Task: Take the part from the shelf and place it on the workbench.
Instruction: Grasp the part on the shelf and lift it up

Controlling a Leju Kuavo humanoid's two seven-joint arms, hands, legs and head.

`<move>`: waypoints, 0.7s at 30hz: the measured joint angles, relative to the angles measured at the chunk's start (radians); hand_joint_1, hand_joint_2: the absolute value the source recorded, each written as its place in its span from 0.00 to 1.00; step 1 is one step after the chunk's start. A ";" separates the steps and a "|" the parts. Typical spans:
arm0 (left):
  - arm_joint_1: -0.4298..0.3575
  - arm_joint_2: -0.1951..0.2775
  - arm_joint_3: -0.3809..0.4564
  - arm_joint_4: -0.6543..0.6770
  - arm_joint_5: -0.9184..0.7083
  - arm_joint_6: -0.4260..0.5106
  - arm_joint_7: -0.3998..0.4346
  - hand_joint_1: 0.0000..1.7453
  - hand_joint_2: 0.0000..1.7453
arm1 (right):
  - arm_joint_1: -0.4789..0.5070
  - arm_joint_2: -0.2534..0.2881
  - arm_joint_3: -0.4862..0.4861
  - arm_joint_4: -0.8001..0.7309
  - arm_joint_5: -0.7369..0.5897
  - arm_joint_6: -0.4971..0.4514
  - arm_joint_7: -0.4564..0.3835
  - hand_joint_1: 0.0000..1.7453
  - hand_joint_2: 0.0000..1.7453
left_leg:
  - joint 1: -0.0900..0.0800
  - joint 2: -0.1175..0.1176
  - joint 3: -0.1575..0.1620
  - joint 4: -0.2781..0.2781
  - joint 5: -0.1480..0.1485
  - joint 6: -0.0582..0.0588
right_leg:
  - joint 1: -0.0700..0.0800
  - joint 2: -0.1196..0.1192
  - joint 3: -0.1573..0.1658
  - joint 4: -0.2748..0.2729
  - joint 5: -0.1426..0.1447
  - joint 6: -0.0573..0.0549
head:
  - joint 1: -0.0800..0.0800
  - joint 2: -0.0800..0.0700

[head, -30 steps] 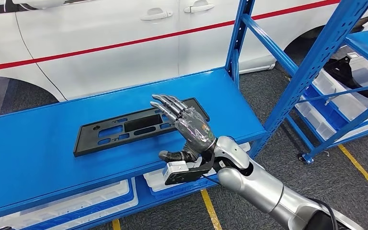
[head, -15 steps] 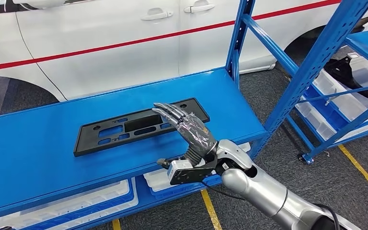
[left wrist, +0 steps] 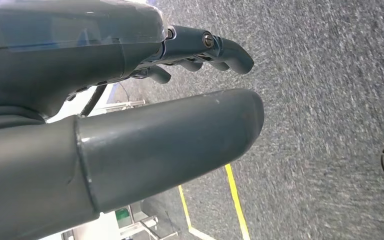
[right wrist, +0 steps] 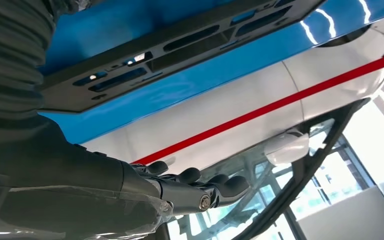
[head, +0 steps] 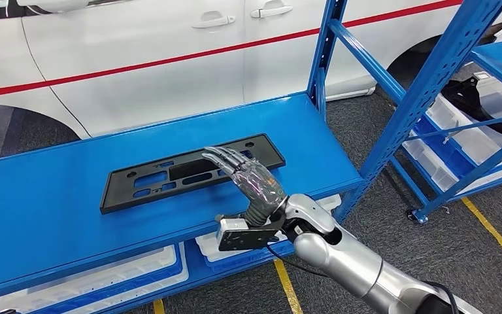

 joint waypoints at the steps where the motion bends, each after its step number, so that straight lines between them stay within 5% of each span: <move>1: -0.001 -0.001 0.000 0.000 0.001 0.000 0.000 0.00 0.00 | -0.015 0.014 0.004 0.024 0.013 -0.004 0.014 0.00 1.00 | 0.000 0.000 0.000 0.000 0.000 0.000 | 0.000 0.000 0.000 0.000 0.000 0.000 | 0.000 0.000; 13: -0.010 -0.006 0.000 0.000 0.012 -0.012 -0.011 0.00 0.00 | -0.171 0.136 0.035 0.308 0.095 -0.031 0.053 0.00 1.00 | 0.000 0.000 0.000 0.000 0.001 0.000 | 0.000 0.000 0.000 0.000 0.000 0.000 | 0.000 0.000; 21: -0.010 -0.008 0.000 0.000 0.014 -0.012 -0.013 0.00 0.00 | -0.210 0.161 0.047 0.390 0.096 -0.017 0.051 0.00 1.00 | 0.000 0.000 0.000 0.000 0.001 0.000 | 0.000 0.000 0.000 0.000 0.000 0.000 | 0.000 0.000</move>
